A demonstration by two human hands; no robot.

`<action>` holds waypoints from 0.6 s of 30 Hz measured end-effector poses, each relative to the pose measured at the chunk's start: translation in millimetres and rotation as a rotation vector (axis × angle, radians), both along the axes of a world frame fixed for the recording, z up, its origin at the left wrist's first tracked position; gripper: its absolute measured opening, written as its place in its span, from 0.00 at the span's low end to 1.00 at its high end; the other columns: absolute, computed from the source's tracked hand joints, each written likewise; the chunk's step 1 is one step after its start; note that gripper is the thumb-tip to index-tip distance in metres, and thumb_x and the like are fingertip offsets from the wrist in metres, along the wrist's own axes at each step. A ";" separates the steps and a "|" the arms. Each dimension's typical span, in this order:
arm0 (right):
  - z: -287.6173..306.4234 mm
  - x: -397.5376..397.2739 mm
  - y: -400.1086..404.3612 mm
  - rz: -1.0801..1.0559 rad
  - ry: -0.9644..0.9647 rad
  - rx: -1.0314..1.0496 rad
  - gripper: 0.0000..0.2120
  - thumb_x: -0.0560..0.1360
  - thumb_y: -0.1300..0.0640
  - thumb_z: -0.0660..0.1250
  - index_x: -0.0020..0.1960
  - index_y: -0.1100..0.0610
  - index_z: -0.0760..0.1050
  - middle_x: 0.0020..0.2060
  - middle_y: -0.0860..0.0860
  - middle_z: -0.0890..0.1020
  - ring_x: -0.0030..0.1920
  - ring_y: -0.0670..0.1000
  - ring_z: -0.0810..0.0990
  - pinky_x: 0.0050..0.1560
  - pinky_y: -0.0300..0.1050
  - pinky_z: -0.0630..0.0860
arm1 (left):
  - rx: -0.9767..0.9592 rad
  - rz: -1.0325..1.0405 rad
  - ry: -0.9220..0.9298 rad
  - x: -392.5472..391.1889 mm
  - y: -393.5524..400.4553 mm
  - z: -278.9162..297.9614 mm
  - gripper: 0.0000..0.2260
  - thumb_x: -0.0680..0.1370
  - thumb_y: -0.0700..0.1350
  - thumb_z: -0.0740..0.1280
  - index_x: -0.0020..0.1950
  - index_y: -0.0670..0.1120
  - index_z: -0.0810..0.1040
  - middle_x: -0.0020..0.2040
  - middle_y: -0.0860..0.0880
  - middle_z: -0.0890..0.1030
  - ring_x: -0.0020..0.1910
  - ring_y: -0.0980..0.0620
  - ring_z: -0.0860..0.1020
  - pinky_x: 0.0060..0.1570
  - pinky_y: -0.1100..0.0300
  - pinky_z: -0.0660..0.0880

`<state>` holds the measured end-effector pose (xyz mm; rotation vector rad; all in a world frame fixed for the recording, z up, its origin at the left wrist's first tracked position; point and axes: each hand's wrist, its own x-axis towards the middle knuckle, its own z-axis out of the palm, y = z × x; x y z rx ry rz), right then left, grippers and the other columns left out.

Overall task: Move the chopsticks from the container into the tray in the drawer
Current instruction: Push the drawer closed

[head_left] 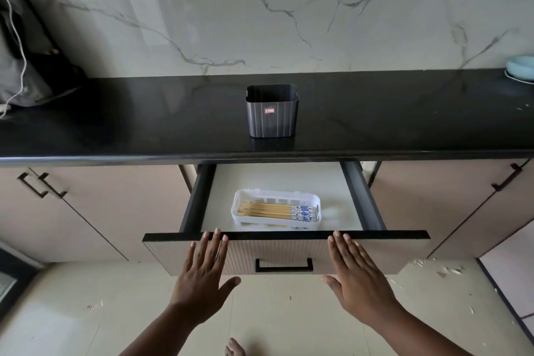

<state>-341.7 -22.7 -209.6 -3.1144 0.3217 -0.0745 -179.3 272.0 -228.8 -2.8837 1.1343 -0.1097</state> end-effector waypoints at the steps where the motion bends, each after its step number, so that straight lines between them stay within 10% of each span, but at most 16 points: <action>1: -2.1 -2.2 -1.2 -0.003 0.000 0.002 0.37 0.80 0.39 0.38 0.74 0.66 0.60 0.73 0.58 0.63 0.77 0.52 0.46 0.71 0.50 0.51 | 0.001 0.004 -0.001 -1.3 0.6 -0.9 0.37 0.77 0.66 0.54 0.76 0.40 0.59 0.76 0.40 0.60 0.77 0.42 0.47 0.71 0.46 0.47; 7: -5.6 2.2 -7.9 0.008 0.015 -0.016 0.37 0.79 0.38 0.37 0.75 0.65 0.53 0.76 0.57 0.57 0.77 0.51 0.38 0.70 0.51 0.52 | -0.016 -0.003 -0.032 5.7 -2.9 -9.8 0.40 0.75 0.68 0.55 0.76 0.41 0.54 0.79 0.44 0.44 0.77 0.43 0.45 0.71 0.47 0.47; 11: -4.1 22.1 -14.5 0.002 0.029 -0.043 0.35 0.79 0.37 0.34 0.76 0.60 0.40 0.78 0.56 0.44 0.76 0.51 0.35 0.71 0.50 0.49 | -0.006 0.006 0.000 25.9 -16.3 -10.1 0.41 0.75 0.69 0.55 0.76 0.41 0.56 0.78 0.40 0.56 0.77 0.43 0.46 0.71 0.48 0.49; 15: -1.7 63.3 -32.4 -0.015 0.058 -0.093 0.38 0.78 0.36 0.39 0.76 0.65 0.48 0.78 0.57 0.48 0.76 0.51 0.33 0.71 0.50 0.46 | 0.009 -0.001 0.003 65.8 -39.0 -4.3 0.41 0.73 0.70 0.53 0.74 0.39 0.62 0.74 0.38 0.63 0.76 0.41 0.49 0.70 0.48 0.48; 18: 11.9 106.3 -46.6 -0.044 0.128 -0.112 0.39 0.74 0.37 0.48 0.74 0.64 0.61 0.73 0.60 0.64 0.77 0.54 0.50 0.72 0.47 0.36 | 0.032 -0.012 -0.022 105.1 -60.7 9.0 0.41 0.74 0.70 0.46 0.73 0.39 0.64 0.74 0.39 0.65 0.75 0.38 0.58 0.70 0.47 0.48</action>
